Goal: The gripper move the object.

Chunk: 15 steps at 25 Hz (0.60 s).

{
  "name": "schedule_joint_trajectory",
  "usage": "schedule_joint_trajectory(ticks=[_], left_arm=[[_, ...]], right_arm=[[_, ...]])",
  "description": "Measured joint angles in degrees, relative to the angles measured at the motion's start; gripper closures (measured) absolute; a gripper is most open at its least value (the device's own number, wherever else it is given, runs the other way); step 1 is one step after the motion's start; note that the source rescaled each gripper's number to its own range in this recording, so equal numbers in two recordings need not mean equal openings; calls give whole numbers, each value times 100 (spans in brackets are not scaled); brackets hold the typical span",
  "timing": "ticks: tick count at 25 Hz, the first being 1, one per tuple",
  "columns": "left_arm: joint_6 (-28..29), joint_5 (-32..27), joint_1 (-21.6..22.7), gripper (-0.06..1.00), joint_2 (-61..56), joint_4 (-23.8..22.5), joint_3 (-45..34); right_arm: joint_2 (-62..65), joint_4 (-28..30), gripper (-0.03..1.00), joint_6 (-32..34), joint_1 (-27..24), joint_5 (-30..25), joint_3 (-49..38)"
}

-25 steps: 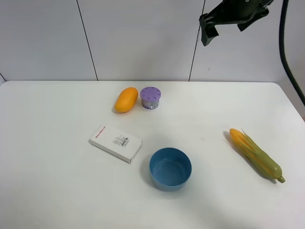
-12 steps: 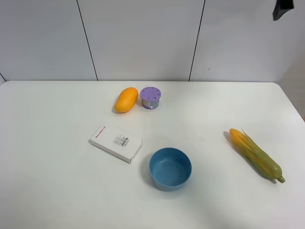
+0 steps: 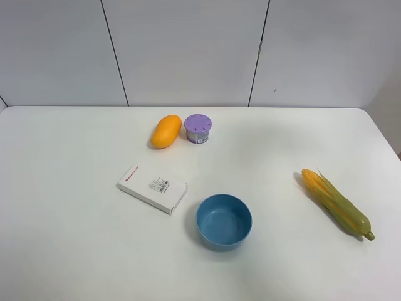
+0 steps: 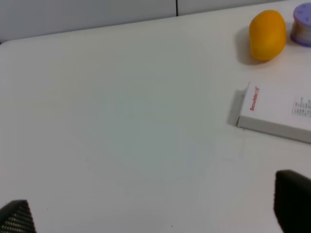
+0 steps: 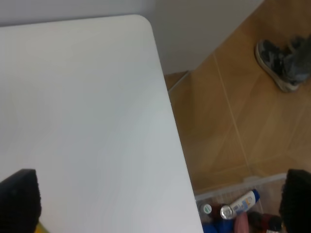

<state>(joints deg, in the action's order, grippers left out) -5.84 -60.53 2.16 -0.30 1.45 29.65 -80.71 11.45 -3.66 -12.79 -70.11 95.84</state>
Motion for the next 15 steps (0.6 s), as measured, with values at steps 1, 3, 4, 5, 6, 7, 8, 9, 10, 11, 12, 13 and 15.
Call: schedule_joint_trajectory(ticks=[1,3,4,5,6,7,8,9,10,11,12,13,15], left_arm=[[0,0,0,-6,0,0,0],[0,0,0,-6,0,0,0],[0,0,0,-6,0,0,0],[0,0,0,-6,0,0,0],[0,0,0,-6,0,0,0],[0,0,0,-6,0,0,0],[0,0,0,-6,0,0,0],[0,0,0,-6,0,0,0],[0,0,0,-6,0,0,0],[0,0,0,-6,0,0,0],[0,0,0,-6,0,0,0],[0,0,0,-6,0,0,0],[0,0,0,-6,0,0,0]], right_arm=[[199,7,-3,0,-6,0,-184],[696,48,-3,0,-6,0,-587],[912,55,-3,0,-6,0,-803],[1208,82,-3,0,-6,0,-1062],[1428,88,-3,0,-6,5,-1249],[1659,88,-3,0,-6,4,-1441],[1947,88,-3,0,-6,4,-1670],[2298,61,-3,0,-6,4,-1901],[2557,14,-3,0,-6,4,-2131],[2876,-75,-3,0,-6,4,-2354],[3147,-149,-3,0,-6,-2,-2544],[3473,-241,-3,2,0,-2,-2770],[4076,-371,-3,2,93,-2,-3201]])
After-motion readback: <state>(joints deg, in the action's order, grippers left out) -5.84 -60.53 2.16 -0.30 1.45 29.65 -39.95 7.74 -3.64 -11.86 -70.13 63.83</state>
